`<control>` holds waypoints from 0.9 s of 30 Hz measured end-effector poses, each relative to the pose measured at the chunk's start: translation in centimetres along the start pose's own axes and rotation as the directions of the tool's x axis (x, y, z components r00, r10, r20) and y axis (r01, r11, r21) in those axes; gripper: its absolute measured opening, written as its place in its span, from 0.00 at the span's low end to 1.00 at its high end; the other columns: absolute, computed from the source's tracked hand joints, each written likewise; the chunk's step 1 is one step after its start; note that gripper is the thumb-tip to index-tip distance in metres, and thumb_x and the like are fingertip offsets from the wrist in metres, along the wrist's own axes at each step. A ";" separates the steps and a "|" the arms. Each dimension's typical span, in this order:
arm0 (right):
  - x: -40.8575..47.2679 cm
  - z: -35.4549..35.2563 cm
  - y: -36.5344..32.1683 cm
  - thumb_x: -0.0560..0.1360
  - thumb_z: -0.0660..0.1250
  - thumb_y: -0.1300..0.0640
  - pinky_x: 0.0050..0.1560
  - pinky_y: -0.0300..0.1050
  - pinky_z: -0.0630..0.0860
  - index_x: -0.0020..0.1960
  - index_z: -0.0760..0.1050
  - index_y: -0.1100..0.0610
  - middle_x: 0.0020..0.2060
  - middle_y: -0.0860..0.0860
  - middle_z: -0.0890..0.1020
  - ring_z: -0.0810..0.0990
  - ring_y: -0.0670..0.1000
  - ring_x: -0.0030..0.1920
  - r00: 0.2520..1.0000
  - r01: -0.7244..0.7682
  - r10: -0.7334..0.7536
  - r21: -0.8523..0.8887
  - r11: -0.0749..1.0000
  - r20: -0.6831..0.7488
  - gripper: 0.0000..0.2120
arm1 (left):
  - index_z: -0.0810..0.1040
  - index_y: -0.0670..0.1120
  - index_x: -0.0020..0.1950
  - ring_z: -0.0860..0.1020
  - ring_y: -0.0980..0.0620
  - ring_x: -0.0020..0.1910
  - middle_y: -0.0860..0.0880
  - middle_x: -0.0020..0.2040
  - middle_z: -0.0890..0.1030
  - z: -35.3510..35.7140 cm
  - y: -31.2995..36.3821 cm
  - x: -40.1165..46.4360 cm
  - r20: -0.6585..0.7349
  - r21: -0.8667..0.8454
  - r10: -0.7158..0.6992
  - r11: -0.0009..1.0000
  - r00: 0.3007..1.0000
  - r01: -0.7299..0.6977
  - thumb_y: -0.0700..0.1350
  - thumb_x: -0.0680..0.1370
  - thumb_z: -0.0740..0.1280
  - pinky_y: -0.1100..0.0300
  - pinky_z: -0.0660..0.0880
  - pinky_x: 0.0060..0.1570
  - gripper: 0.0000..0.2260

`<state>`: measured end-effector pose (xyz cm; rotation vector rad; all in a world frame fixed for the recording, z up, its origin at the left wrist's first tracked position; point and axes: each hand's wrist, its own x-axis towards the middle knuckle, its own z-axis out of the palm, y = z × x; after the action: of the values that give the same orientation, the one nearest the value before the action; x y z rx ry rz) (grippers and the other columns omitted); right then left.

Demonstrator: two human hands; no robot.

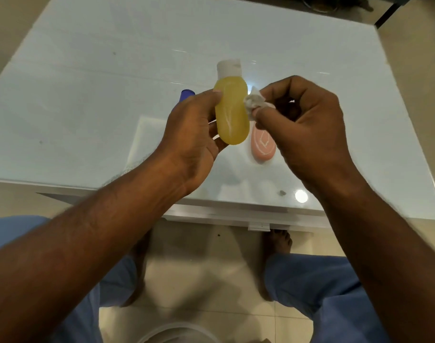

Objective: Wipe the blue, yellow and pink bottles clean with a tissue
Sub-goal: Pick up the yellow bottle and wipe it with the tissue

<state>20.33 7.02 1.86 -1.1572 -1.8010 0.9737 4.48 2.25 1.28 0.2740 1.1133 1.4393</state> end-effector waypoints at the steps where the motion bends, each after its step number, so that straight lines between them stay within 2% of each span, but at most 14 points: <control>1: -0.1 0.1 0.0 0.80 0.76 0.57 0.51 0.61 0.87 0.52 0.85 0.59 0.45 0.53 0.88 0.88 0.59 0.46 1.000 -0.009 0.009 0.002 1.000 0.012 0.05 | 0.75 0.38 0.65 0.83 0.41 0.54 0.36 0.63 0.82 -0.1 0.1 0.1 0.015 -0.025 -0.006 1.000 1.000 0.006 0.43 0.84 0.62 0.49 0.83 0.55 0.13; 4: -0.2 0.1 0.0 0.79 0.76 0.58 0.52 0.63 0.87 0.52 0.85 0.57 0.45 0.52 0.88 0.88 0.59 0.47 0.998 -0.023 0.023 0.006 1.000 0.054 0.04 | 0.70 0.35 0.73 0.79 0.31 0.66 0.29 0.67 0.79 -0.4 0.1 0.2 0.107 -0.113 -0.021 0.993 0.994 0.033 0.43 0.82 0.60 0.39 0.77 0.66 0.21; 7: -0.3 0.2 0.0 0.79 0.76 0.57 0.52 0.62 0.87 0.52 0.85 0.56 0.45 0.51 0.88 0.88 0.60 0.48 0.996 -0.033 0.033 0.008 0.999 0.079 0.03 | 0.67 0.36 0.77 0.77 0.30 0.69 0.28 0.69 0.77 -0.6 0.0 0.1 0.161 -0.137 -0.053 0.988 0.985 0.076 0.46 0.83 0.57 0.39 0.78 0.65 0.24; 10: -0.4 0.4 -0.1 0.79 0.76 0.57 0.52 0.60 0.88 0.53 0.85 0.56 0.45 0.51 0.88 0.89 0.58 0.46 0.996 -0.017 0.016 0.009 1.000 0.086 0.04 | 0.67 0.40 0.78 0.80 0.35 0.68 0.33 0.70 0.78 -0.7 -0.2 0.4 0.152 -0.155 -0.103 0.980 0.983 0.126 0.51 0.86 0.56 0.40 0.78 0.65 0.23; 12: -0.4 0.5 -0.2 0.80 0.76 0.59 0.48 0.50 0.88 0.53 0.85 0.58 0.44 0.50 0.87 0.88 0.51 0.44 0.999 0.015 -0.016 0.025 1.000 0.046 0.03 | 0.70 0.41 0.77 0.81 0.39 0.65 0.36 0.70 0.79 -0.8 -0.1 0.5 0.136 -0.135 -0.131 0.979 0.982 0.150 0.53 0.85 0.57 0.44 0.80 0.63 0.23; 14: -0.2 0.5 -0.4 0.81 0.75 0.59 0.45 0.38 0.83 0.54 0.84 0.59 0.44 0.48 0.86 0.85 0.44 0.42 0.998 0.062 -0.062 0.002 0.998 -0.024 0.03 | 0.73 0.41 0.75 0.84 0.42 0.58 0.38 0.67 0.82 -0.8 0.1 0.3 0.123 -0.086 -0.160 0.981 0.979 0.171 0.55 0.85 0.58 0.49 0.82 0.56 0.24; 15: -0.1 0.4 -0.4 0.82 0.74 0.59 0.45 0.35 0.81 0.54 0.84 0.60 0.44 0.48 0.86 0.84 0.43 0.43 0.995 0.082 -0.084 -0.023 0.996 -0.060 0.04 | 0.75 0.41 0.73 0.84 0.44 0.54 0.40 0.64 0.83 -0.7 0.2 0.2 0.118 -0.059 -0.170 0.982 0.978 0.178 0.55 0.84 0.59 0.51 0.82 0.53 0.24; 17: 0.0 0.4 -0.2 0.81 0.74 0.59 0.47 0.37 0.83 0.56 0.84 0.60 0.48 0.51 0.87 0.85 0.45 0.46 0.986 0.111 -0.120 -0.078 0.991 -0.112 0.06 | 0.77 0.40 0.71 0.83 0.47 0.50 0.41 0.58 0.84 -0.7 0.3 -0.2 0.109 -0.025 -0.182 0.982 0.977 0.185 0.55 0.84 0.59 0.54 0.82 0.49 0.24; 20: 0.0 0.6 0.2 0.81 0.73 0.58 0.51 0.43 0.86 0.57 0.85 0.58 0.49 0.52 0.87 0.86 0.49 0.49 0.980 0.150 -0.167 -0.153 0.977 -0.107 0.06 | 0.78 0.39 0.71 0.82 0.48 0.48 0.42 0.56 0.83 -0.5 0.3 -0.5 0.138 0.006 -0.198 0.980 0.971 0.199 0.55 0.84 0.60 0.55 0.81 0.48 0.23; 27: -0.2 0.6 0.1 0.81 0.74 0.60 0.49 0.33 0.84 0.57 0.84 0.59 0.50 0.50 0.85 0.86 0.46 0.51 0.962 0.237 -0.255 -0.161 0.958 -0.097 0.05 | 0.77 0.42 0.72 0.82 0.47 0.54 0.41 0.60 0.84 -0.5 0.4 -0.7 0.164 0.002 -0.192 0.981 0.968 0.195 0.53 0.84 0.63 0.53 0.81 0.54 0.21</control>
<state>19.87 6.73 1.50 -1.0242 -1.8930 0.6233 3.98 1.47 1.62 0.2606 0.9685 1.2284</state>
